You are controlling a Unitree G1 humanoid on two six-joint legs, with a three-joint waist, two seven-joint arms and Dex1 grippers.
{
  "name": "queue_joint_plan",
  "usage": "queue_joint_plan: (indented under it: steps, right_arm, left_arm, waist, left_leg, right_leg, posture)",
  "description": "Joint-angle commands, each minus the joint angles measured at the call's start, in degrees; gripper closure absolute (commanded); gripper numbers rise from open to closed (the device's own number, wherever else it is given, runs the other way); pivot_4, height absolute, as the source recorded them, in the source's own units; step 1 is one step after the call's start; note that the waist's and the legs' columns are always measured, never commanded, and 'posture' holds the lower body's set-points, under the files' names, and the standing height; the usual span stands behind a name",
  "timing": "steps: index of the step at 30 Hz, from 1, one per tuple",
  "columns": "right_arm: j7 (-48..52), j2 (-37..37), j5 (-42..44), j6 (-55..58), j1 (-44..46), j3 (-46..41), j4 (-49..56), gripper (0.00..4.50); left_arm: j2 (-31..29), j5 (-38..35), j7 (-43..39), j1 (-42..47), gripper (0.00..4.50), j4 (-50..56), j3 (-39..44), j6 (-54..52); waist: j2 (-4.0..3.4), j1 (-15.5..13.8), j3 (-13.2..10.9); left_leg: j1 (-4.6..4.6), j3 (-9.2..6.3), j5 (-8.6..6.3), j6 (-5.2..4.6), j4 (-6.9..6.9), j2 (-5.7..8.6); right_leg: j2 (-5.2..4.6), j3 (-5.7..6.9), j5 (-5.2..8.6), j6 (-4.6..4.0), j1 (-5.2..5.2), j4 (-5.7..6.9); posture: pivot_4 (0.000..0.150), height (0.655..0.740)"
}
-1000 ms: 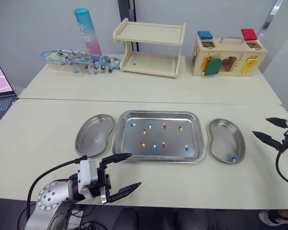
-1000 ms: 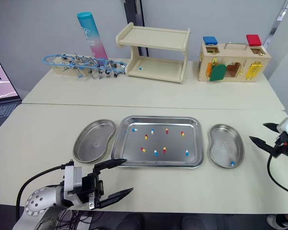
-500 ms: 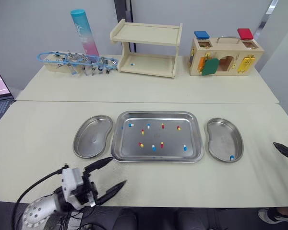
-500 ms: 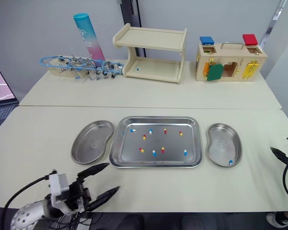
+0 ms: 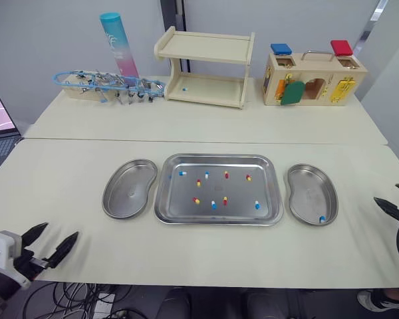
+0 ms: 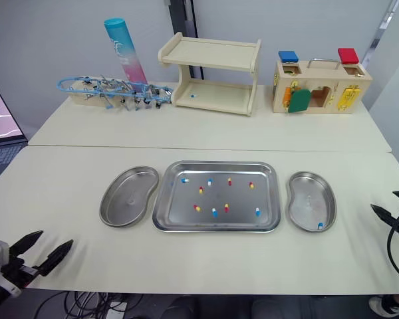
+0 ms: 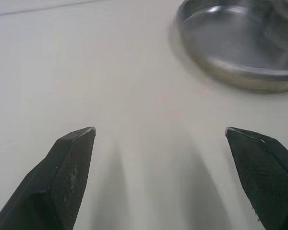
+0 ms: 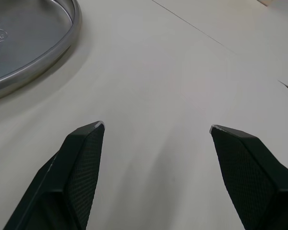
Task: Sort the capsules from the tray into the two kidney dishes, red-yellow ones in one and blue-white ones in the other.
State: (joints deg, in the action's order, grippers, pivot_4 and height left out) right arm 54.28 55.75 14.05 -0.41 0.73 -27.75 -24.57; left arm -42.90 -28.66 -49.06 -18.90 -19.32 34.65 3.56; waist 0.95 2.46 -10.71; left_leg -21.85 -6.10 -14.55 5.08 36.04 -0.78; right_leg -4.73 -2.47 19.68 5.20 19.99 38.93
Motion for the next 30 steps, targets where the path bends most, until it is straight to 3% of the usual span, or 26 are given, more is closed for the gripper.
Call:
queue_joint_plan:
  steps: [1, 2, 15, 22, 30]
  right_arm:
    - [1.25, 1.84, 0.44, 0.28, 0.18, -0.44, -0.50, 0.18]
    - [1.59, 1.89, 0.66, 0.55, -0.02, -0.45, -0.28, 0.02]
    - [2.06, 2.19, 0.50, -0.24, -1.07, -1.21, -0.20, 0.02]
    - [1.81, 2.72, -0.33, -1.32, -0.44, -0.48, -1.22, 0.02]
    - [2.28, 2.40, -0.67, -1.95, -1.02, 0.33, -1.02, 0.02]
  left_arm:
    - [-1.08, -0.86, -1.51, 0.44, 0.00, 0.22, 2.52, -0.35]
    - [-1.04, -1.08, -2.35, 0.33, 0.00, 0.85, 2.56, -0.45]
    - [0.53, -2.26, -0.91, -5.15, 0.00, 14.82, 5.41, -6.27]
    - [3.07, -4.43, 2.19, -9.00, 0.00, 33.13, 4.25, -13.29]
    - [8.66, -7.63, 5.69, -11.15, 0.00, 52.80, -5.29, -19.68]
  waist:
    - [0.01, 0.07, 0.00]
    - [0.00, 0.08, 0.00]
    - [0.00, 0.47, 0.00]
    - [0.02, 0.47, 0.00]
    - [0.00, 0.39, 0.00]
  left_leg:
    - [-0.01, 0.04, 0.00, 0.00, 0.00, 0.00]
    - [-0.01, 0.06, 0.00, 0.00, 0.00, 0.00]
    - [0.00, 0.05, 0.00, 0.00, -0.01, -0.02]
    - [-0.02, 0.07, 0.00, 0.00, 0.01, -0.01]
    - [-0.01, 0.09, 0.00, 0.01, 0.03, -0.01]
  right_leg:
    - [0.00, -0.02, 0.00, 0.00, -0.01, -0.04]
    - [-0.01, -0.04, 0.00, 0.01, -0.02, -0.07]
    - [-0.02, -0.03, 0.00, 0.00, -0.01, -0.03]
    - [-0.03, -0.05, 0.00, 0.00, -0.03, -0.04]
    - [-0.03, -0.07, 0.00, 0.00, -0.07, -0.06]
  posture:
    - [0.150, 0.7400]
    - [0.150, 0.7400]
    - [0.150, 0.7400]
    - [0.150, 0.7400]
    - [0.150, 0.7400]
